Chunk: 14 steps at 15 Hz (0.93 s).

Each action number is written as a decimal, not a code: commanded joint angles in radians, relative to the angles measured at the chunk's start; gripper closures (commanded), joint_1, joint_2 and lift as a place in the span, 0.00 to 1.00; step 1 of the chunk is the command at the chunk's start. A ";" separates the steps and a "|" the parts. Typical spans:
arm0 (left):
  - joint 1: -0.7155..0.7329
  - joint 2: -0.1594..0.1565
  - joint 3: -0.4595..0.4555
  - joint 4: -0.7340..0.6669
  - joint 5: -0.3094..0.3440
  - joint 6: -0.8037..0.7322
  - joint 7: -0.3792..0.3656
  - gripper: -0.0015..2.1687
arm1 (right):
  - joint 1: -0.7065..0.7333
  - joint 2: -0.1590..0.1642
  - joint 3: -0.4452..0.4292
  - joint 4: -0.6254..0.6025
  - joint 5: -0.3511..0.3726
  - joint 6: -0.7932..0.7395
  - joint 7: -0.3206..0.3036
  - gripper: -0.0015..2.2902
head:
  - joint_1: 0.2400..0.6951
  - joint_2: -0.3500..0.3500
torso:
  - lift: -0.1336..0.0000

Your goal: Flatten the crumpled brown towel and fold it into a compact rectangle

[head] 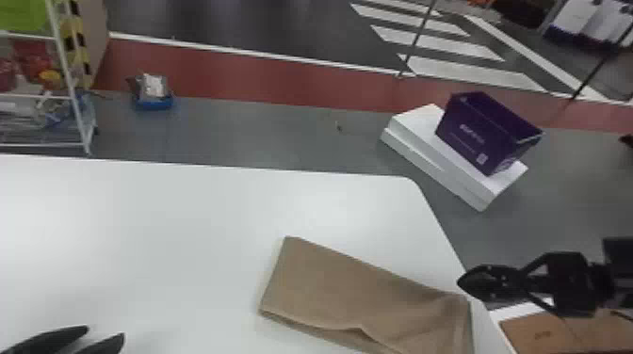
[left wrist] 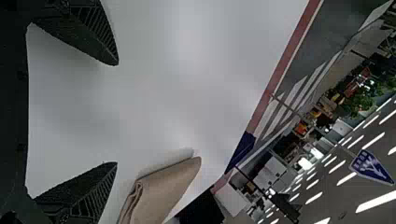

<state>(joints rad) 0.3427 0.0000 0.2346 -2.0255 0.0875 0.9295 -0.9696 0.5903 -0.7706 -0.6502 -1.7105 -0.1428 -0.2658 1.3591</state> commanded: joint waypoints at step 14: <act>0.001 -0.003 0.037 -0.004 0.032 -0.034 -0.052 0.04 | -0.058 0.034 0.104 0.123 0.373 0.057 0.008 0.57 | 1.00 0.00 | 0.07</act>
<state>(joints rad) 0.3436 0.0000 0.2719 -2.0273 0.1194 0.8956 -1.0203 0.5552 -0.7397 -0.5641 -1.5953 0.2199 -0.2162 1.3591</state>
